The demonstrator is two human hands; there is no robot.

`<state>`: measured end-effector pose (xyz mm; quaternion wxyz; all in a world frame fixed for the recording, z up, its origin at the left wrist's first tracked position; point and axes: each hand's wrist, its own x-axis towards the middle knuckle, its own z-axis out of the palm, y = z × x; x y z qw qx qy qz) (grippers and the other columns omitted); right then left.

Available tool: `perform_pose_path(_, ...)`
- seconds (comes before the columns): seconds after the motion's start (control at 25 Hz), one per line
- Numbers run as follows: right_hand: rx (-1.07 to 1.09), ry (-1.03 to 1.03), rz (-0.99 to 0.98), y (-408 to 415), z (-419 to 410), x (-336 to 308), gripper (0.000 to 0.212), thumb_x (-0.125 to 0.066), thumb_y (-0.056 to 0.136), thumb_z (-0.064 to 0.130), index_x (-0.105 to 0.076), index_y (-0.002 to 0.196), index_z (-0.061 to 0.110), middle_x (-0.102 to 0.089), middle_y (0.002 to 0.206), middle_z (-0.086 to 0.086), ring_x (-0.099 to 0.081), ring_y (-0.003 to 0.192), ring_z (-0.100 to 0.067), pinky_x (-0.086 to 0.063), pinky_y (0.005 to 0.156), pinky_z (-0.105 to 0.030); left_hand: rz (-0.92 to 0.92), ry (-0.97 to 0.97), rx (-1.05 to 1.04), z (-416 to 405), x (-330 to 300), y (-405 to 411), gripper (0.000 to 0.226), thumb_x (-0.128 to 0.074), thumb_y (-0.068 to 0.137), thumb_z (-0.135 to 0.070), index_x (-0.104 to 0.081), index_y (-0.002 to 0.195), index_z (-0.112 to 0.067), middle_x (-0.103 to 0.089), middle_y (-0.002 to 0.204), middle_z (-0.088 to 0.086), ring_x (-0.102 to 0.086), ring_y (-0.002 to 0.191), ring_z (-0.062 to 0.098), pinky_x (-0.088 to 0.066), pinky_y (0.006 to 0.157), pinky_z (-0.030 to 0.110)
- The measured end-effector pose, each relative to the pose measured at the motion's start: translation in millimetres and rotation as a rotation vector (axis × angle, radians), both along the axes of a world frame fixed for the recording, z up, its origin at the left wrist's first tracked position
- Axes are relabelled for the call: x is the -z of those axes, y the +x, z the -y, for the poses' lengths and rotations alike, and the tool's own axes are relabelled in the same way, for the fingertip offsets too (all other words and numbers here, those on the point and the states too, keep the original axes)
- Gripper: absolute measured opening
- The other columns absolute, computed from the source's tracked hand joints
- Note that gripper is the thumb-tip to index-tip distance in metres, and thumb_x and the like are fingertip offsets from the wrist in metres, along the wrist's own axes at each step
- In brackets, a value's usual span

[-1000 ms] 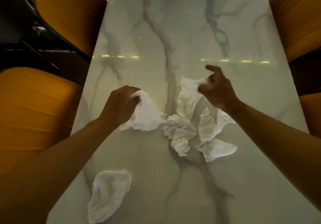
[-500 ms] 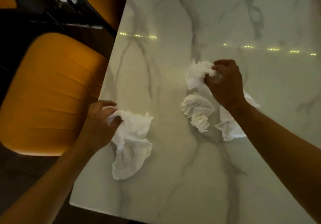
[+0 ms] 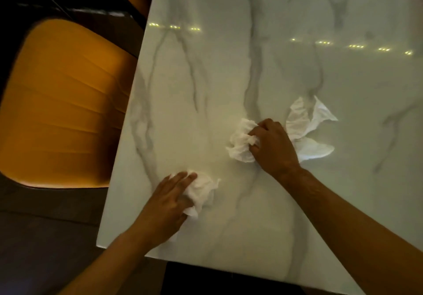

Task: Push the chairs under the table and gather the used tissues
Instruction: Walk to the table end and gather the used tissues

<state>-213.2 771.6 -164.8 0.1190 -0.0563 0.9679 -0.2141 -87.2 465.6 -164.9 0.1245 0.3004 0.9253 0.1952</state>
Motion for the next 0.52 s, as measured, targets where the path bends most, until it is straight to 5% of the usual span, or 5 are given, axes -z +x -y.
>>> perform_pose_path(0.12, 0.174, -0.205, -0.163, -2.7, -6.4, -22.5, 0.019, -0.07, 0.084, 0.004, -0.069, 0.102, 0.003, -0.066, 0.102, -0.015, -0.062, 0.092, -0.031, -0.039, 0.084, -0.023, -0.089, 0.086, -0.093, -10.9, 4.1, -1.8, 0.034, -0.057, 0.093, -0.037, -0.07, 0.109, -0.01, -0.072, 0.104, 0.017, -0.061, 0.096, 0.03, -0.061, 0.076, 0.05)
perform_pose_path(0.28, 0.516, -0.365, -0.195, -19.0, -47.3, -53.3, 0.036, -0.069, 0.085, 0.007, -0.054, 0.117, 0.009, -0.063, 0.099, 0.0, -0.057, 0.084, -0.014, -0.036, 0.074, -0.014, 0.032, 0.195, -0.339, -55.3, -11.7, -39.3, 0.049, -0.078, 0.088, -0.023, -0.058, 0.13, -0.008, -0.073, 0.095, 0.012, -0.067, 0.081, 0.024, -0.054, 0.078, 0.034)
perform_pose_path(0.44, 0.405, -0.12, 0.097, -34.6, -97.0, -49.3, 0.061, -0.077, 0.079, 0.011, -0.053, 0.135, 0.017, -0.046, 0.132, -0.012, -0.052, 0.095, -0.018, -0.036, 0.084, -0.017, -0.103, 0.263, 0.116, -142.9, -20.7, -88.1, 0.027, -0.073, 0.077, -0.005, -0.073, 0.104, -0.007, -0.072, 0.09, 0.01, -0.065, 0.077, 0.029, -0.049, 0.08, 0.044)
perform_pose_path(0.52, 0.335, -0.056, 0.246, -33.8, -108.2, -38.7, 0.062, -0.08, 0.079, 0.012, -0.056, 0.135, 0.022, -0.037, 0.139, -0.011, -0.049, 0.1, -0.017, -0.038, 0.087, -0.019, -0.061, 0.202, 0.303, -187.8, -20.8, -101.3, 0.022, -0.078, 0.076, 0.004, -0.076, 0.095, -0.005, -0.066, 0.107, 0.016, -0.062, 0.093, 0.033, -0.053, 0.078, 0.049)
